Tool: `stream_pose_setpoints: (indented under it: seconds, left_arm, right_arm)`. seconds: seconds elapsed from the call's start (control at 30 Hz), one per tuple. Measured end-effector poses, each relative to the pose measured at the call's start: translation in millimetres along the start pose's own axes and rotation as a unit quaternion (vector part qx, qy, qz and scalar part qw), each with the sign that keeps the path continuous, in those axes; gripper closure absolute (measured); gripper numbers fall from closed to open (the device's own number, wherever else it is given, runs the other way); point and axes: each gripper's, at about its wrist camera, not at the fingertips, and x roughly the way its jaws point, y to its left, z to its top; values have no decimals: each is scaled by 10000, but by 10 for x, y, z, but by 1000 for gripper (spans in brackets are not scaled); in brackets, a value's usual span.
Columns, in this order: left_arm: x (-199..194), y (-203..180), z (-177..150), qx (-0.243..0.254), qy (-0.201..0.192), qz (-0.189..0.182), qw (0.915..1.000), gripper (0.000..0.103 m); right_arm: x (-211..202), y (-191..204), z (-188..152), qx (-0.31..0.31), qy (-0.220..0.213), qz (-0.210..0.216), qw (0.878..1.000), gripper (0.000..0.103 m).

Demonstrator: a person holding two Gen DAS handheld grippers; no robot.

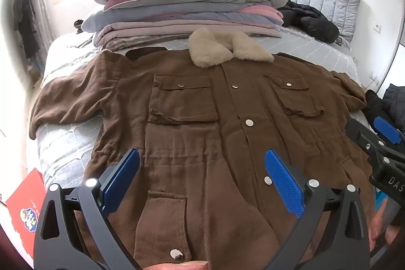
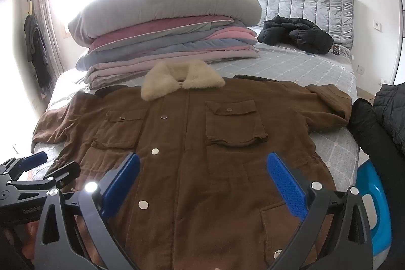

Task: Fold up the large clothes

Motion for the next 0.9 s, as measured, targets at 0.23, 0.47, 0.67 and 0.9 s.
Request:
stream_pose_setpoints:
  seconds: [0.23, 0.47, 0.67, 0.9]
  left_arm:
    - [10, 29, -4, -12, 11, 34, 10000, 7]
    - [40, 59, -40, -8, 35, 69, 10000, 7]
    - [67, 28, -49, 22, 58, 108, 9999, 7]
    - [73, 30, -56, 29, 60, 113, 9999, 7]
  right_arm:
    - [3, 8, 5, 0, 7, 5, 10000, 6]
    - [10, 16, 11, -3, 20, -5, 10000, 6]
    - [15, 25, 15, -5, 30, -5, 10000, 6]
    - [28, -4, -7, -2, 41, 0, 10000, 6]
